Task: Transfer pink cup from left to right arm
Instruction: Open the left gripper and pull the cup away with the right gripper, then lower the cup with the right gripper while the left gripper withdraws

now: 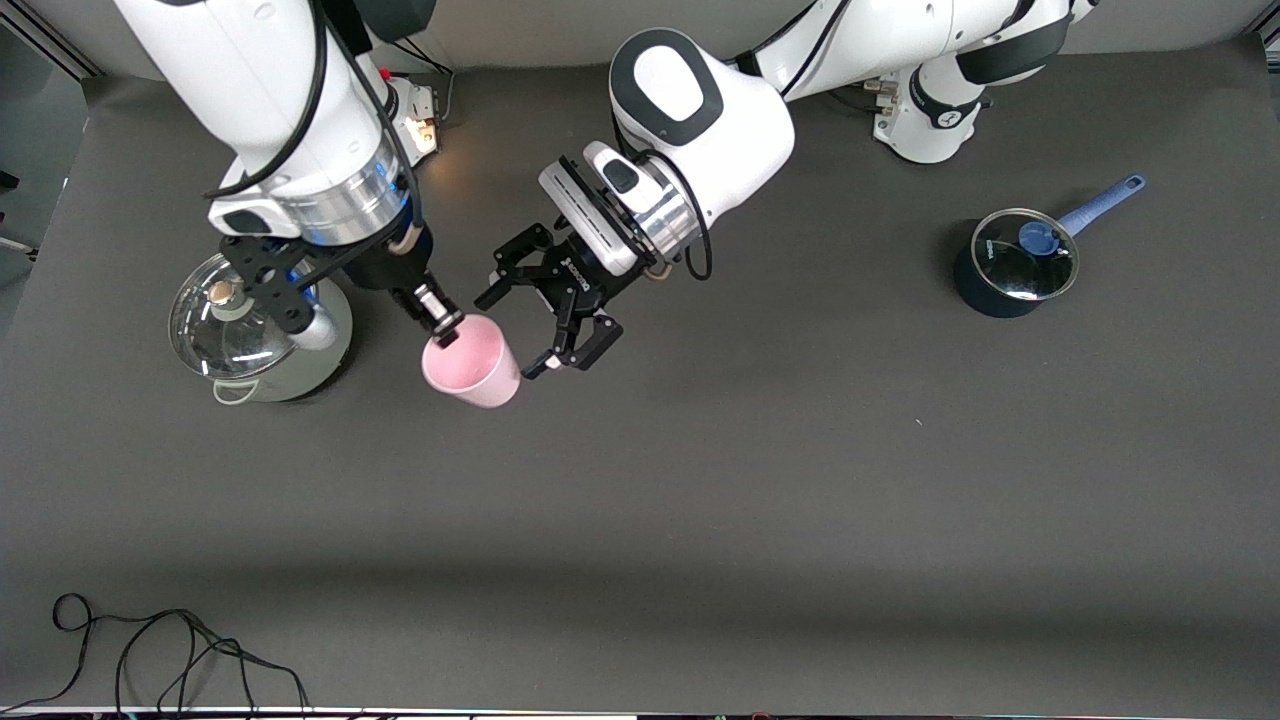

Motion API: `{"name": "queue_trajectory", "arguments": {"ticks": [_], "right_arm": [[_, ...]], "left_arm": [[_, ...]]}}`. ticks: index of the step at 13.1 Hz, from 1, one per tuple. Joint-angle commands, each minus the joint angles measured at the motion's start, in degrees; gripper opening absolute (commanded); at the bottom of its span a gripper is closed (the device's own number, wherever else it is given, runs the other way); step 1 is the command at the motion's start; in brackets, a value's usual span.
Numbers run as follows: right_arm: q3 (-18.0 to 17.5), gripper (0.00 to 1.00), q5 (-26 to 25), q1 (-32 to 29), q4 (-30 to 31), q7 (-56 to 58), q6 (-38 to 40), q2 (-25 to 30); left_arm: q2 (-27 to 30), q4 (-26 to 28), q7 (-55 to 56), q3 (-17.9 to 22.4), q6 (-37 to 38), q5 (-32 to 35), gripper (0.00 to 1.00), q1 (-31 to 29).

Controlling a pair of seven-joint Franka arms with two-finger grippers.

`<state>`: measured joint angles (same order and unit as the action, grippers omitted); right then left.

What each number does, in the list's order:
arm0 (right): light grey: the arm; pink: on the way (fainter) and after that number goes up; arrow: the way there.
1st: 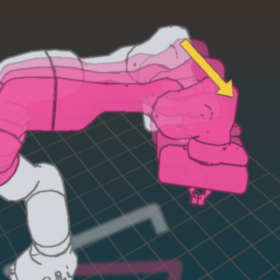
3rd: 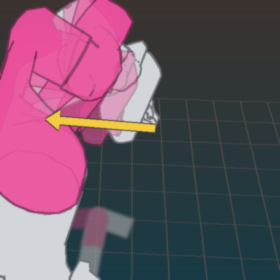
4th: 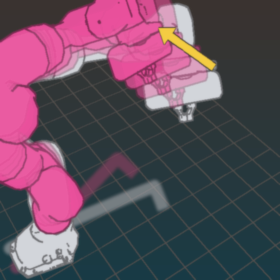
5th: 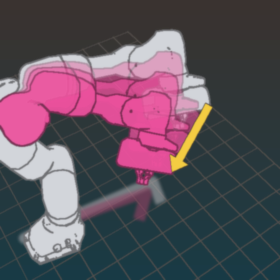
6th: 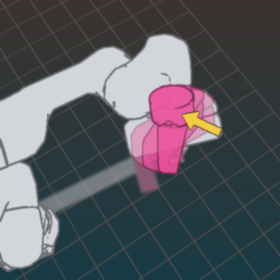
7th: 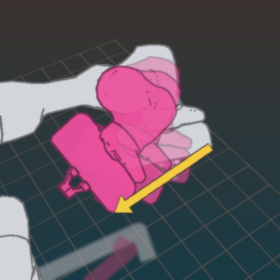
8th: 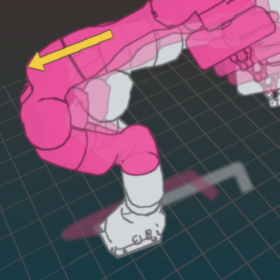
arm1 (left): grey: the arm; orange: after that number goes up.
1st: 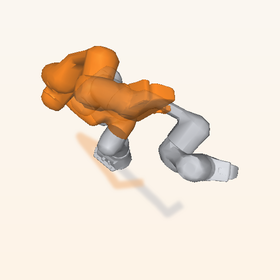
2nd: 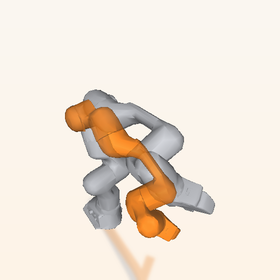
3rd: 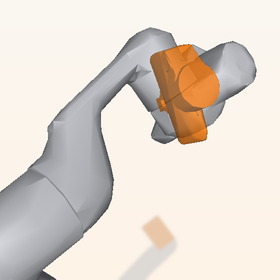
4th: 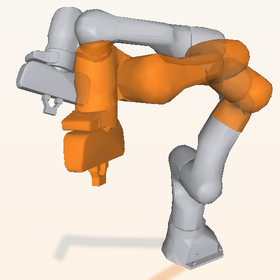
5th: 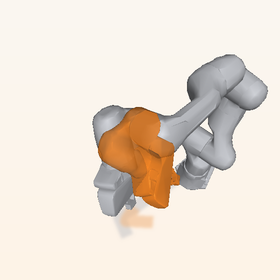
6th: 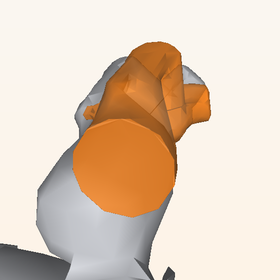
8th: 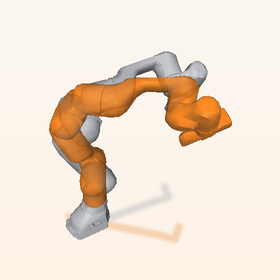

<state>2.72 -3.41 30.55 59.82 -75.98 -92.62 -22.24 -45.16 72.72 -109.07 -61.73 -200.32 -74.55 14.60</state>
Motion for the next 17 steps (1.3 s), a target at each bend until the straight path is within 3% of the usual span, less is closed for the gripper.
{"name": "queue_trajectory", "arguments": {"ticks": [1,5,8,12,14,17], "right_arm": [[1.06,0.00,-1.60,-3.81,-2.34,0.74,-0.55,-1.66],[1.06,0.00,-0.90,-14.53,-1.55,14.93,-0.11,-1.66],[1.06,0.00,1.02,-22.78,1.34,32.58,1.21,-1.32],[1.06,0.00,7.00,-33.96,3.81,63.34,3.41,-1.40],[1.15,0.00,7.01,-35.55,9.33,72.42,0.53,-1.84],[1.15,0.00,7.01,-36.88,16.71,79.21,-10.09,-4.03]], "left_arm": [[1.39,2.86,-0.53,0.21,0.89,-0.24,1.00,-3.95],[1.04,4.89,-10.26,0.55,11.14,0.45,1.00,-11.42],[1.30,8.05,-11.87,4.76,26.07,8.35,1.00,-17.66],[1.82,9.90,-11.26,6.26,45.66,20.29,1.00,-28.11],[4.71,9.38,-2.26,10.46,58.91,31.25,1.00,-31.11],[10.51,3.50,18.04,15.14,82.20,48.23,1.00,-33.14]]}}
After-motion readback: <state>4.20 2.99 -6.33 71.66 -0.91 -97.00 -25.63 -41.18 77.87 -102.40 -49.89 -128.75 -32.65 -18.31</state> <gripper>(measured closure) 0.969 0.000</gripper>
